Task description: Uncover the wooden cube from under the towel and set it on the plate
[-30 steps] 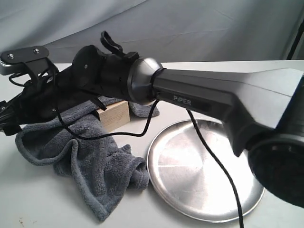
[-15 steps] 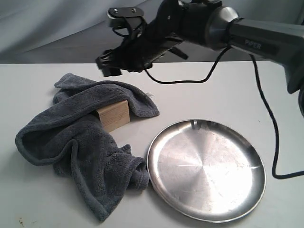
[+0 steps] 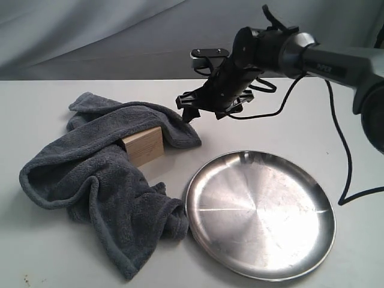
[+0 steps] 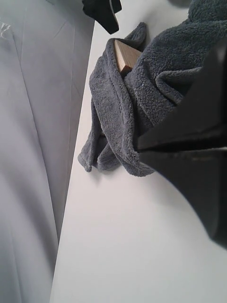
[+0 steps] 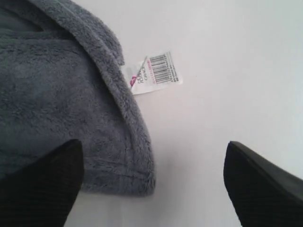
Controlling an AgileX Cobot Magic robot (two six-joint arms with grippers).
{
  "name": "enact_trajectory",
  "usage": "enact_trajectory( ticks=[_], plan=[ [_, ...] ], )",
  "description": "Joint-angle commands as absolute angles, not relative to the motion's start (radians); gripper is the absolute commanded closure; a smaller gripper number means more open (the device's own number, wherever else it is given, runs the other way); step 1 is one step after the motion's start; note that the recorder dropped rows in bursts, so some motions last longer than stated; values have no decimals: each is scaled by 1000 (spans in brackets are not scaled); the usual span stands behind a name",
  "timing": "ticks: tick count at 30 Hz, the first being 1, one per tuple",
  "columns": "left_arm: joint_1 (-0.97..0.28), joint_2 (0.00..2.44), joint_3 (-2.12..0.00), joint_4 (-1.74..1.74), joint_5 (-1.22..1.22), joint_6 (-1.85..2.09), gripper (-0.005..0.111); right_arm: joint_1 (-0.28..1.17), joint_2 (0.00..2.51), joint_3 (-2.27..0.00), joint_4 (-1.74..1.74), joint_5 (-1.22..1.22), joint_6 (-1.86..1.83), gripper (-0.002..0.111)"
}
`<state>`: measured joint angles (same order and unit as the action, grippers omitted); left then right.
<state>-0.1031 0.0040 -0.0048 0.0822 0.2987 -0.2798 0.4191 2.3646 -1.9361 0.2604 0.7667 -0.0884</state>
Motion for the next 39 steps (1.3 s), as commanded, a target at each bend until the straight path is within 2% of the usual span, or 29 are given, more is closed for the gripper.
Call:
enact_trajectory(
  ticks=[1,22,27,30,39],
  plan=[
    [-108,0,0,78,292,-279,107,419,2391,-1932,284,696,-130,33],
    [-108,0,0,78,292,-278,107,419,2486,-1932,415,617,-261,34],
    [-108,0,0,78,292,-278,107,419,2486,-1932,434,676,-275,48],
    [-108,0,0,78,292,-278,107,426,2484,-1932,434,748,-416,56],
    [-108,0,0,78,292,-281,107,486,2484,-1932,311,836,-523,62]
  ],
)
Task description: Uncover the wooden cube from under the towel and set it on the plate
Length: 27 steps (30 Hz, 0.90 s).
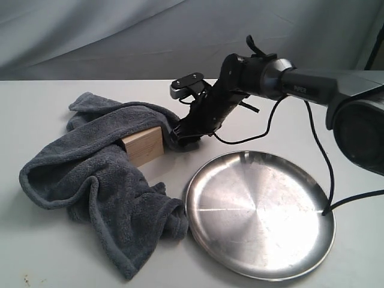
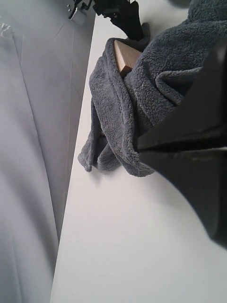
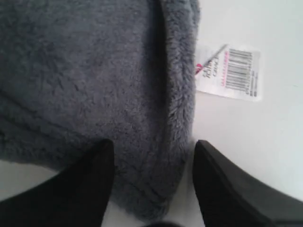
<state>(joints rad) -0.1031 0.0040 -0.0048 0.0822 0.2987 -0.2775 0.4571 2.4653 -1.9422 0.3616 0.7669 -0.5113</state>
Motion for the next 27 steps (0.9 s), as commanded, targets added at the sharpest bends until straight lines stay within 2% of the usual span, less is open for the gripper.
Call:
enact_trajectory(
  ticks=[1,6,19,27],
  plan=[
    [-108,0,0,78,292,-281,107,490,2484,-1932,309,832,-523,64],
    [-108,0,0,78,292,-279,107,499,2484,-1932,294,841,-523,70],
    [-108,0,0,78,292,-280,107,499,2448,-1932,169,950,-520,72],
    [-108,0,0,78,292,-280,107,499,2438,-1932,169,936,-490,103]
  ],
)
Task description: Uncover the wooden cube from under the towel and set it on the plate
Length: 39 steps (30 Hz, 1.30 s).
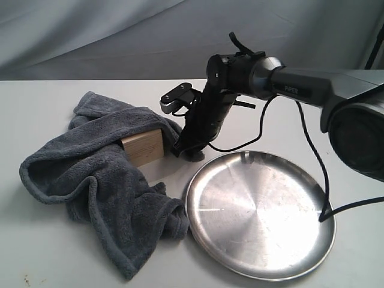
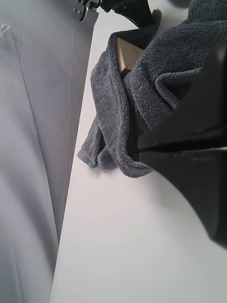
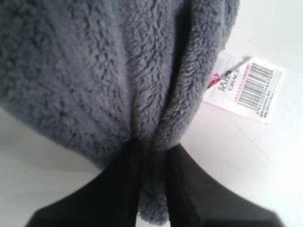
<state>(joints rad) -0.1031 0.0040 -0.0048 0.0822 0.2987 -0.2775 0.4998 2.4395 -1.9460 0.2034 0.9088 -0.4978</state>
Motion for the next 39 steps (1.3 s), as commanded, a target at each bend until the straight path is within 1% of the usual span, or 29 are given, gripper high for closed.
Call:
enact_trajectory(
  ticks=[1,2,14,19,22,27,30,35,39],
  plan=[
    [-108,0,0,78,292,-280,107,499,2433,-1932,167,927,-490,106],
    [-108,0,0,78,292,-280,107,499,2422,-1932,166,911,-490,108],
    [-108,0,0,78,292,-278,107,499,2251,-1932,211,729,-486,108],
    [-108,0,0,78,292,-280,107,502,2198,-1932,343,684,-516,108],
    [-108,0,0,78,292,-280,107,515,2173,-1932,480,660,-603,108],
    [-108,0,0,78,292,-280,107,592,2171,-1932,635,644,-727,108],
    [-108,0,0,78,292,-280,107,658,2174,-1932,629,634,-772,108],
    [-108,0,0,78,292,-278,107,807,2179,-1932,629,612,-789,108],
    [-108,0,0,78,292,-278,107,869,2212,-1932,633,666,-789,108]
  ],
)
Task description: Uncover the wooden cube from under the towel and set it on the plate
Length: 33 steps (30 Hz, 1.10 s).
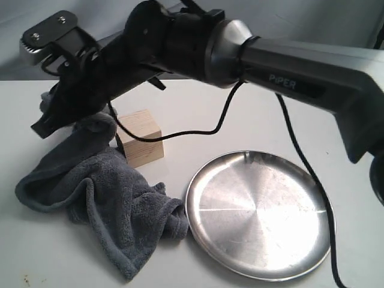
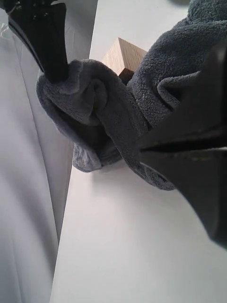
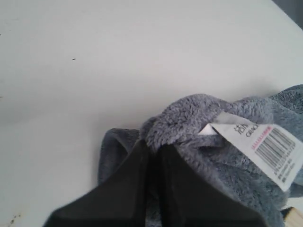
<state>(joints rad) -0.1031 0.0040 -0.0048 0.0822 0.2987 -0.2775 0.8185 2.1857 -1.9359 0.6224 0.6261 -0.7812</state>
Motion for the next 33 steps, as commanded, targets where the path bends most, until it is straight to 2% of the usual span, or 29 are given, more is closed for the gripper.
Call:
enact_trajectory(
  ticks=[1,8,17,20,25,26,29,30,33],
  plan=[
    [-108,0,0,78,292,-278,107,879,2222,-1932,634,680,-789,108],
    [-108,0,0,78,292,-280,107,968,2355,-1932,648,752,-778,108],
    [-108,0,0,78,292,-278,107,977,2414,-1932,613,763,-766,108],
    [-108,0,0,78,292,-278,107,977,2414,-1932,536,767,-698,95],
    [-108,0,0,78,292,-281,107,977,2398,-1932,441,802,-582,63],
    [-108,0,0,78,292,-281,107,977,2376,-1932,410,801,-573,52],
    [-108,0,0,78,292,-281,107,977,2333,-1932,390,771,-571,41],
    [-108,0,0,78,292,-281,107,977,2304,-1932,377,744,-571,34],
    [-108,0,0,78,292,-281,107,977,2258,-1932,336,705,-540,26]
  ],
)
